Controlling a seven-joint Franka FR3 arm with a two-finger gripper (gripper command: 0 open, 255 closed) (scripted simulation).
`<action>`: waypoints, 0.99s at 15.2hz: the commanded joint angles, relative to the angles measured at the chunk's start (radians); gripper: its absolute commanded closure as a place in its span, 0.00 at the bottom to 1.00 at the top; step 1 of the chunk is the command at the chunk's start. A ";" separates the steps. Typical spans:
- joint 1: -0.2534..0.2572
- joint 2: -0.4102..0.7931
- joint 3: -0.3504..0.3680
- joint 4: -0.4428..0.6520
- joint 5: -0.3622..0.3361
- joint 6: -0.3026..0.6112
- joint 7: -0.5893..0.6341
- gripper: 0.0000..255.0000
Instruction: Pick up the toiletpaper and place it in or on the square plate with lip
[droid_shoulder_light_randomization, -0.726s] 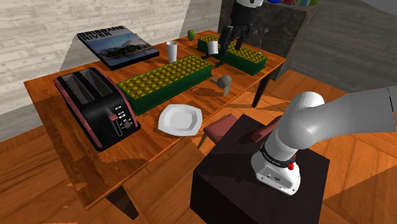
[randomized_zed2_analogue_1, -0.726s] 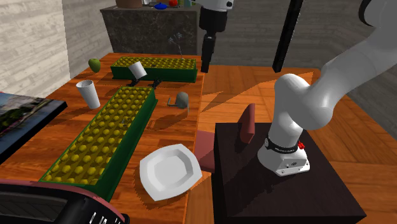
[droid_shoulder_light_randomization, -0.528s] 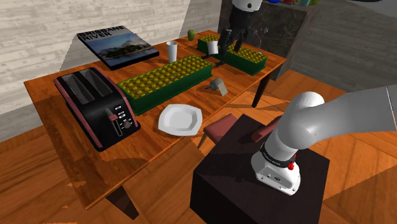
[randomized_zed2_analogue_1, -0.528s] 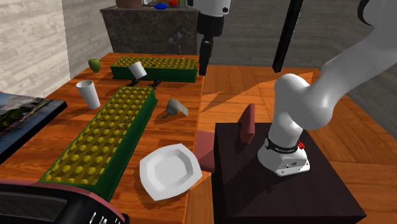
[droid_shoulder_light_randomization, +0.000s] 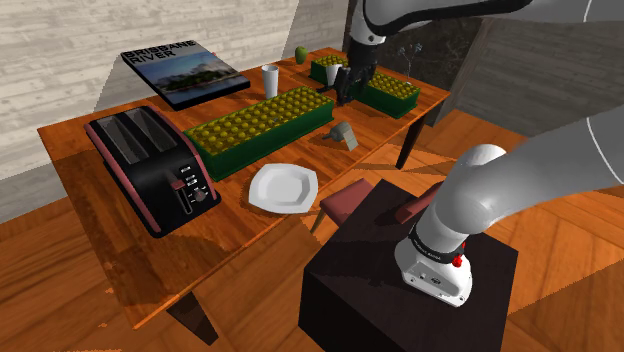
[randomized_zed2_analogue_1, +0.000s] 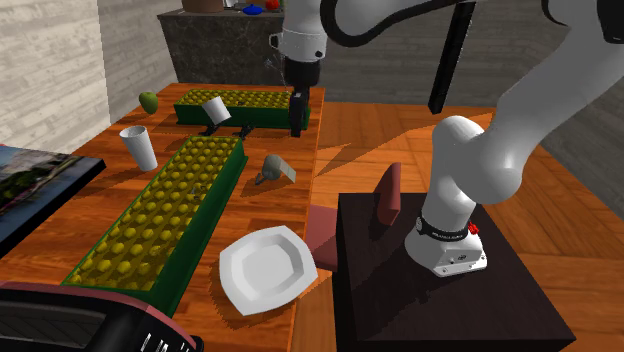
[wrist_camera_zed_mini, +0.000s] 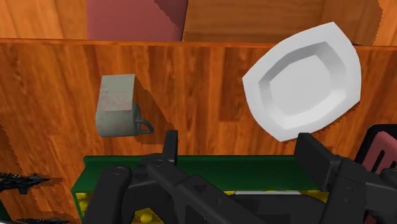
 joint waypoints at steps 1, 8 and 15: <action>-0.003 0.056 -0.022 -0.004 -0.008 0.055 -0.023 0.00; -0.009 0.298 -0.107 0.034 -0.006 0.235 -0.120 0.00; -0.014 0.573 -0.173 0.134 0.064 0.379 -0.245 0.00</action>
